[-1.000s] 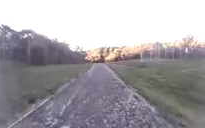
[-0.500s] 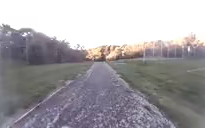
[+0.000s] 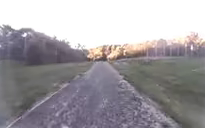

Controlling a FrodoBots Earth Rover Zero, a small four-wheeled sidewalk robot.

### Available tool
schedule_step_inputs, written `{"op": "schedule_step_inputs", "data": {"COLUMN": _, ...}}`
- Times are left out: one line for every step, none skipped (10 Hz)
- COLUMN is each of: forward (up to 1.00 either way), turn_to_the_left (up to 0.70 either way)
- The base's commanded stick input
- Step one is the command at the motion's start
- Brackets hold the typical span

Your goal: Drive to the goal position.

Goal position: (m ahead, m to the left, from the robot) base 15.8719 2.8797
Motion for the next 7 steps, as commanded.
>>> {"op": "schedule_step_inputs", "data": {"forward": 1.00, "turn_to_the_left": 0.00}}
{"op": "schedule_step_inputs", "data": {"forward": 1.00, "turn_to_the_left": 0.00}}
{"op": "schedule_step_inputs", "data": {"forward": 1.00, "turn_to_the_left": 0.00}}
{"op": "schedule_step_inputs", "data": {"forward": 1.00, "turn_to_the_left": 0.00}}
{"op": "schedule_step_inputs", "data": {"forward": 1.00, "turn_to_the_left": 0.00}}
{"op": "schedule_step_inputs", "data": {"forward": 1.00, "turn_to_the_left": 0.00}}
{"op": "schedule_step_inputs", "data": {"forward": 1.00, "turn_to_the_left": 0.00}}
